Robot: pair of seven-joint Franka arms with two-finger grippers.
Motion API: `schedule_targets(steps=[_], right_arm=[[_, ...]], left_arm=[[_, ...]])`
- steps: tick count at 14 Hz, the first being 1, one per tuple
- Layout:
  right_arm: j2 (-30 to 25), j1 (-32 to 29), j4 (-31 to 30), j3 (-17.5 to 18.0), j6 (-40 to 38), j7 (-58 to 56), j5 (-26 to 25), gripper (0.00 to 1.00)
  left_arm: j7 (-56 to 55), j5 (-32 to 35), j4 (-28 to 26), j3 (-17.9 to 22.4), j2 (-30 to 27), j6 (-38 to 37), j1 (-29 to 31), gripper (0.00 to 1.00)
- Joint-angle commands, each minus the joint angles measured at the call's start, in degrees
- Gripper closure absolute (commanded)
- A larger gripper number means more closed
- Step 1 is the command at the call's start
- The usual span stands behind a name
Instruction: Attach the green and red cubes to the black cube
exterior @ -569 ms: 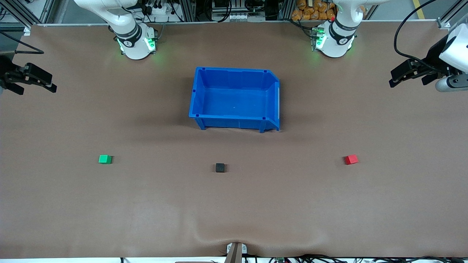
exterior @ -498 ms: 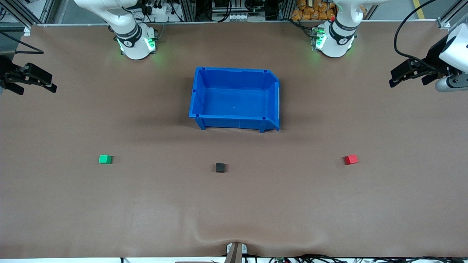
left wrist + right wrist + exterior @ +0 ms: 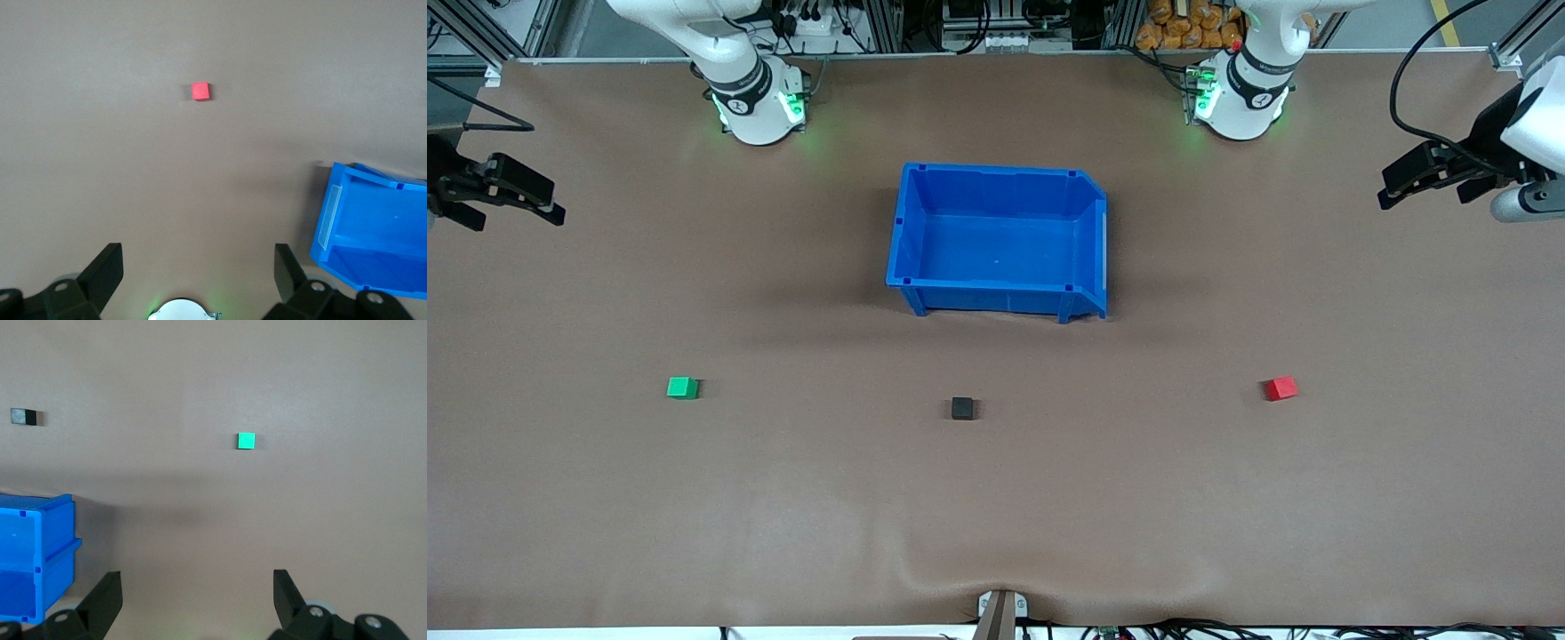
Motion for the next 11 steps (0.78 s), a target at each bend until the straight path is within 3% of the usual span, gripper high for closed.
schedule_targets(steps=[1, 11], right_arm=[[0.9, 0.3, 0.8, 0.1, -0.4, 0.5, -0.3, 0.0], [2.2, 0.4, 0.7, 0.2, 1.6, 1.1, 0.2, 0.0]], left_arm=[[1.3, 0.9, 1.4, 0.0, 0.4, -1.3, 0.2, 0.0], [2.0, 1.0, 1.7, 0.2, 1.5, -2.3, 0.4, 0.0]])
